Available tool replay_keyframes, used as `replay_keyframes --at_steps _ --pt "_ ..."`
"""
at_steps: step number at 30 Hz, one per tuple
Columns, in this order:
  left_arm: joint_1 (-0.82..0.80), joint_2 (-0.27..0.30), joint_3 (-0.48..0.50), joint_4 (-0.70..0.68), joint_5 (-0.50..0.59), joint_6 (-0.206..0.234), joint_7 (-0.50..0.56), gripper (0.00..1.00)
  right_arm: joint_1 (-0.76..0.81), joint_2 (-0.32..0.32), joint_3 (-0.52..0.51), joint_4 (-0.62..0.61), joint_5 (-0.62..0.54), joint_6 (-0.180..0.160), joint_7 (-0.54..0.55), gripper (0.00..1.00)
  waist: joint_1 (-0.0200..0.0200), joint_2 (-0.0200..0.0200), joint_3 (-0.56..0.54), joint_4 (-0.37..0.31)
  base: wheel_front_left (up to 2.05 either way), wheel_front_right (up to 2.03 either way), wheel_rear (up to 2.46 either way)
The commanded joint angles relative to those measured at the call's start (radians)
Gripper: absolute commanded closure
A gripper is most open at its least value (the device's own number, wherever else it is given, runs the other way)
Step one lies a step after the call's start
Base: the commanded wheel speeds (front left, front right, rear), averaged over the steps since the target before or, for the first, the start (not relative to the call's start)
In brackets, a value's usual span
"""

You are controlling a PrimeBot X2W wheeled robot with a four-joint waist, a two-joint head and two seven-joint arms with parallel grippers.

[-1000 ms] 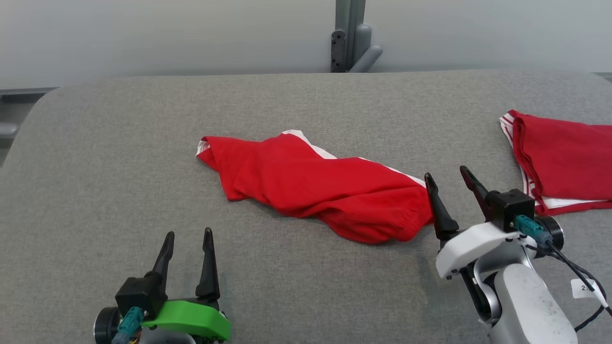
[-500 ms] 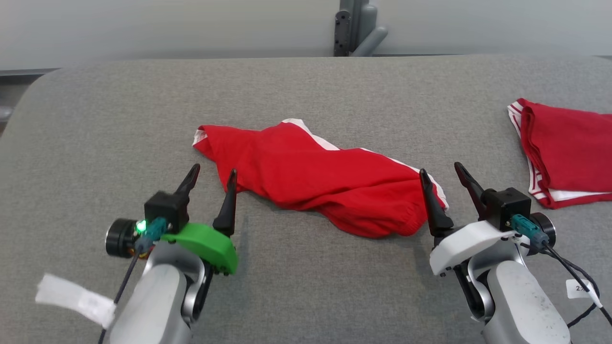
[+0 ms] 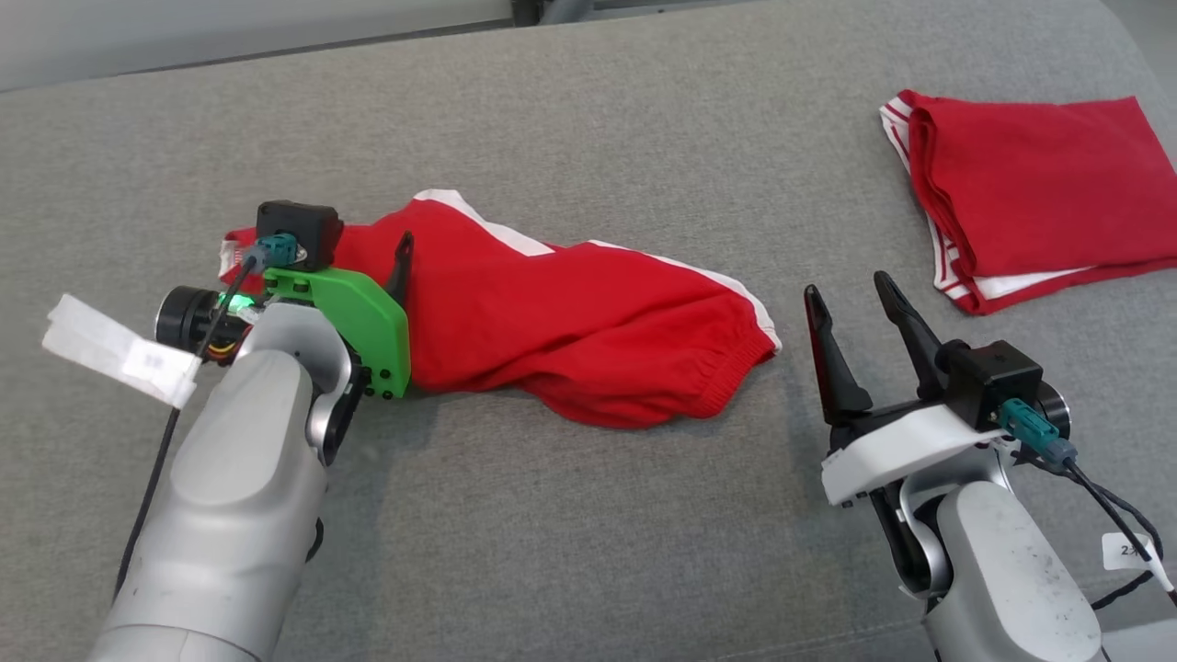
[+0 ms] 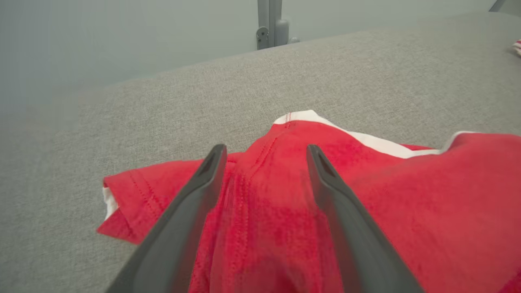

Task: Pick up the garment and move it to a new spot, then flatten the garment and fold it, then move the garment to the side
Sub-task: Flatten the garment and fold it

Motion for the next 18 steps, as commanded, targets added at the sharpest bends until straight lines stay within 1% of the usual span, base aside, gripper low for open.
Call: replay_keyframes --at_steps 1,4,8,13,14,15,17,18 --pt "-0.037 0.008 -0.005 0.036 -0.008 -0.009 0.02 0.0 0.005 0.0 0.001 -0.007 0.005 -0.002 -0.009 0.0 0.0 0.0022 0.068 -0.07 0.0 0.0 0.0" --pt "-0.076 0.016 -0.01 0.088 -0.009 -0.014 0.033 0.0 0.009 0.0 -0.005 -0.009 0.011 -0.002 -0.014 0.0 0.0 0.0022 0.079 -0.085 0.0 0.0 0.0" --pt "-0.12 0.028 -0.011 0.138 -0.011 -0.016 0.023 0.0 0.011 0.0 -0.005 -0.014 0.016 -0.002 -0.022 0.0 0.0 0.0022 0.09 -0.097 0.0 0.0 0.0" --pt "-0.165 0.029 -0.022 0.213 -0.012 -0.017 0.082 0.0 0.004 0.0 0.002 -0.012 0.027 -0.002 -0.028 0.0 0.0 0.0022 0.102 -0.111 0.0 0.0 0.0" --pt "-0.174 0.031 -0.024 0.22 -0.01 -0.018 0.084 0.06 0.003 0.0 0.002 -0.013 0.028 -0.002 -0.03 0.0 0.0 0.0022 0.104 -0.113 0.0 0.0 0.0" --pt "-0.177 0.029 -0.024 0.229 -0.012 -0.017 0.082 0.45 0.004 0.0 0.0 -0.015 0.029 -0.002 -0.03 0.0 0.0 0.0022 0.105 -0.113 0.0 0.0 0.0" --pt "-0.179 0.018 -0.028 0.238 -0.018 -0.019 0.072 0.93 0.008 0.0 -0.007 -0.015 0.03 -0.002 -0.033 0.0 0.0 0.0022 0.104 -0.111 0.0 0.0 0.0" --pt "-0.18 0.016 -0.031 0.241 -0.021 -0.021 0.066 1.0 0.011 0.0 -0.011 -0.014 0.028 -0.002 -0.033 0.0 0.0 0.0022 0.102 -0.109 0.0 0.0 0.0"
